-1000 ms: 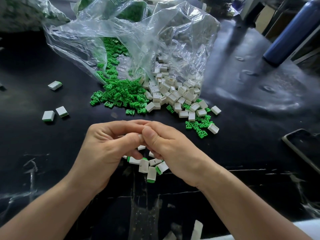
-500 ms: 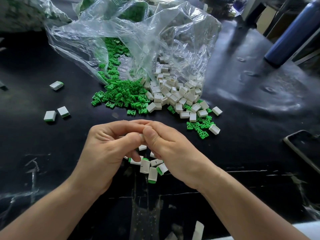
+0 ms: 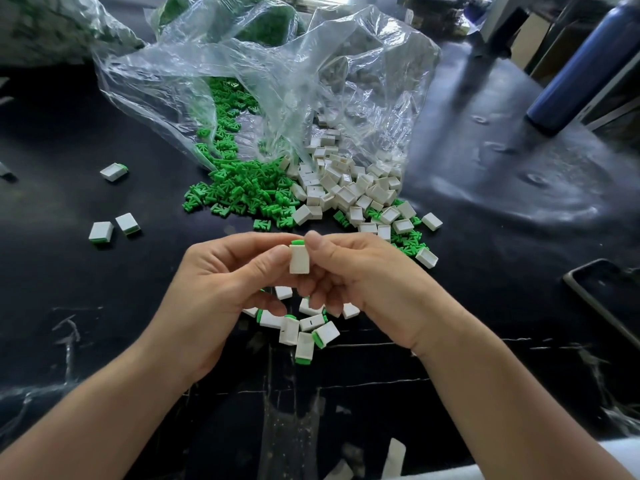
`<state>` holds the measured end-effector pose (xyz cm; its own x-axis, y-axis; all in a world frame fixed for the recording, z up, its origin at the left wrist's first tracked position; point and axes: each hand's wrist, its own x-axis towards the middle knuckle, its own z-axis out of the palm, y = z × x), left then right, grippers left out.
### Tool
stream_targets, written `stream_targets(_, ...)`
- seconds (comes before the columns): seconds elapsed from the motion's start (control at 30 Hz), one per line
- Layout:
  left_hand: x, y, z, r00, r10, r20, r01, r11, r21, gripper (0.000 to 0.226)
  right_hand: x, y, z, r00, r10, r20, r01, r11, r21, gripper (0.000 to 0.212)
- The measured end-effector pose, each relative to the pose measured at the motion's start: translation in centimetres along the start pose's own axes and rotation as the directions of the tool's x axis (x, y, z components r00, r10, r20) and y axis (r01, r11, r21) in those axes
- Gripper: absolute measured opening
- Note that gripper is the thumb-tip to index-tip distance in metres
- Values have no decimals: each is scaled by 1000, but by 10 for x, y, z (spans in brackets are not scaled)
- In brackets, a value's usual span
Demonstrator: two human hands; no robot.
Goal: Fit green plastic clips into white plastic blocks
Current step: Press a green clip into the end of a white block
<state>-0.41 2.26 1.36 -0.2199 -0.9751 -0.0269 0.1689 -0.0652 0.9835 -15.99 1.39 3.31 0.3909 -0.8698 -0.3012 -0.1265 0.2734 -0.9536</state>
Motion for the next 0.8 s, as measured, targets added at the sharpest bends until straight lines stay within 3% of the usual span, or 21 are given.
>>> stream_targets(0.1, 2, -2, -3, 999, 11, -30, -9, 999, 51, 19, 1, 0, -2, 999, -7, -36, 7, 1000, 1, 26)
stream_targets(0.17, 8, -6, -7, 989, 44, -141, -28, 993, 115, 14, 2, 2, -2, 994, -34, -101, 23, 993, -115, 22)
stream_targets(0.23, 17, -13, -15, 953, 147, -266, -45, 934, 353, 23, 2, 3, -3, 984, -68, -163, 18, 957, -289, 21)
stream_targets(0.3, 24, -18, -22, 918, 254, -304, -37, 819, 573, 24, 1, 4, -4, 980, -96, -174, 6, 889, -458, 20)
stream_targets(0.4, 30, -23, -26, 909, 338, -244, -40, 653, 756, 24, 0, 4, -4, 992, -68, -107, -14, 781, -624, 24)
stream_targets(0.5, 33, -28, -28, 922, 362, -137, -60, 483, 873, 32, 1, 6, -2, 997, -29, -75, -29, 738, -674, 18)
stream_targets(0.63, 37, -31, -28, 971, 240, 1, -84, 335, 938, 44, 4, 8, -2, 995, -62, -83, -10, 741, -672, 14)
stream_targets(0.8, 36, -32, -27, 987, 155, 42, -69, 171, 983, 42, 5, 10, -1, 992, -86, -95, 0, 743, -670, 17)
